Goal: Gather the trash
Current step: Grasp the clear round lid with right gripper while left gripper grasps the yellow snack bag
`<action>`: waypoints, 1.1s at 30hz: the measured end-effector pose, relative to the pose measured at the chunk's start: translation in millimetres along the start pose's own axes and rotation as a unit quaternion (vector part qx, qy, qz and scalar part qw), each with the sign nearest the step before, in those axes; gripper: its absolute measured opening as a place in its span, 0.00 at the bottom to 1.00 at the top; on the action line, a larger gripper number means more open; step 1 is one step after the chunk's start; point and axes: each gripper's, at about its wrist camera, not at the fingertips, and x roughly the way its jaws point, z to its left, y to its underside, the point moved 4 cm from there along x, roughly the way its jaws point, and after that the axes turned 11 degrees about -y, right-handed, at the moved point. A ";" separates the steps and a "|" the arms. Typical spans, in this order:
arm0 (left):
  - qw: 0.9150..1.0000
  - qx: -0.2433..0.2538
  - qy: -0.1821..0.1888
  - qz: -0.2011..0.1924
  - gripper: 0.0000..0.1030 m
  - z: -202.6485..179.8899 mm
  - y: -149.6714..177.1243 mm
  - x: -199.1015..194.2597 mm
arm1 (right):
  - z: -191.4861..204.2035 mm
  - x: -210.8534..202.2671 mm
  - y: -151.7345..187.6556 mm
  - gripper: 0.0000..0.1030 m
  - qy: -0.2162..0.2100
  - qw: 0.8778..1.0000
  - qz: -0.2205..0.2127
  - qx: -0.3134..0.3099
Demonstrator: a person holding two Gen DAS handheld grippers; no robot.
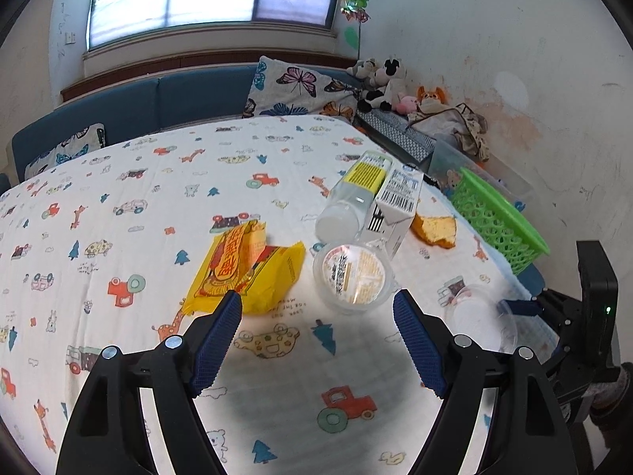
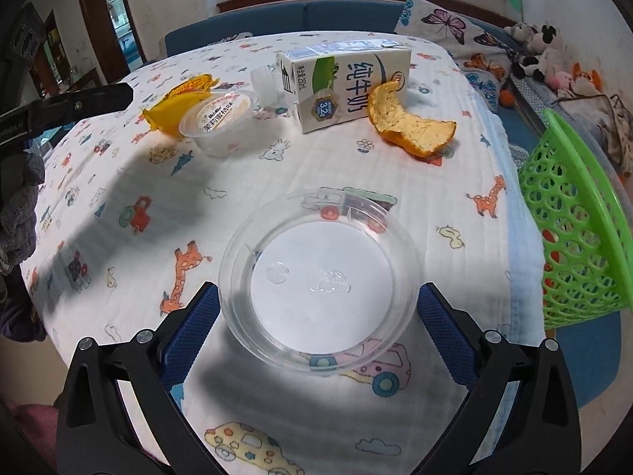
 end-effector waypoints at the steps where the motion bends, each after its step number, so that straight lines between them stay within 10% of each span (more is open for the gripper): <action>1: 1.000 0.003 -0.002 0.001 0.74 0.2 0.7 1.0 | 0.5 1.7 -0.8 0.96 0.003 1.000 0.002 -0.005; 33: 0.991 0.116 -0.063 0.017 0.65 27.3 4.4 60.8 | 0.4 -16.7 -22.9 0.91 -0.026 0.999 -0.029 0.034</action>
